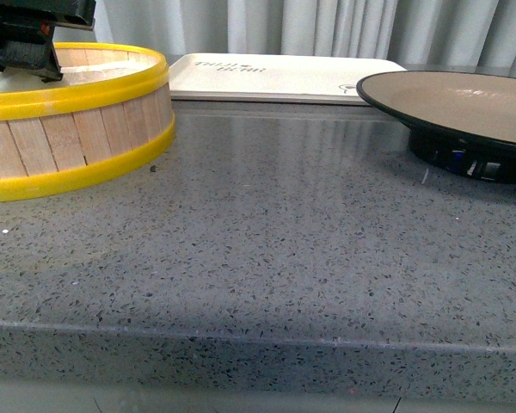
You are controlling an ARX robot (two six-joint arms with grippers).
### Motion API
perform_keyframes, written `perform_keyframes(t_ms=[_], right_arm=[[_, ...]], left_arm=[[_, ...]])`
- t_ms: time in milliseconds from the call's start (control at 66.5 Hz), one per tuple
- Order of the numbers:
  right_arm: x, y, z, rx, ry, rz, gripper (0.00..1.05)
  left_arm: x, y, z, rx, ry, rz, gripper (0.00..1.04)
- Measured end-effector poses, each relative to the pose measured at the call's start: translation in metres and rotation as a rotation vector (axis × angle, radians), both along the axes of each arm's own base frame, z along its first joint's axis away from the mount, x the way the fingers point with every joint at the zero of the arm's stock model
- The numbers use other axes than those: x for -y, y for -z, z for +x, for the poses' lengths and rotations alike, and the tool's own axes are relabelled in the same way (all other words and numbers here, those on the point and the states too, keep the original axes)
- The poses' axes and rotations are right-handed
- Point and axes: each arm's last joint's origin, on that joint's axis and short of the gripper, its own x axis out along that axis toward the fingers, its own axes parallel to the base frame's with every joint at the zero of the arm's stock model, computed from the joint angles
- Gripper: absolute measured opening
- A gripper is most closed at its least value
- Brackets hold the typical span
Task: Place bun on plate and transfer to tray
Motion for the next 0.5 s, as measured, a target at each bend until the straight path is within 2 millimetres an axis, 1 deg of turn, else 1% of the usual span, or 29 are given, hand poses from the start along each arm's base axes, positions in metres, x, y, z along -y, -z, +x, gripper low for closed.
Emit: perform_keyframes(t_ms=[30, 135, 195, 226, 376, 451, 496], right_arm=[[0.000, 0.000, 0.000, 0.000, 0.000, 0.000, 0.96], [0.000, 0.000, 0.000, 0.000, 0.000, 0.000, 0.96], [0.000, 0.000, 0.000, 0.000, 0.000, 0.000, 0.96], [0.000, 0.000, 0.000, 0.000, 0.000, 0.000, 0.96], [0.000, 0.000, 0.000, 0.000, 0.000, 0.000, 0.96], [0.000, 0.000, 0.000, 0.000, 0.000, 0.000, 0.96], [0.000, 0.000, 0.000, 0.000, 0.000, 0.000, 0.96]], left_arm=[[0.000, 0.000, 0.000, 0.000, 0.001, 0.001, 0.33], [0.001, 0.001, 0.000, -0.001, 0.003, 0.003, 0.19], [0.002, 0.000, 0.000, -0.001, 0.007, 0.006, 0.07], [0.003, 0.000, 0.000, 0.000, 0.007, 0.006, 0.04], [0.006, -0.010, 0.001, 0.021, 0.017, 0.003, 0.04], [0.010, -0.019, 0.000, 0.039, 0.029, 0.000, 0.04], [0.017, -0.031, -0.002, 0.067, 0.048, -0.006, 0.04]])
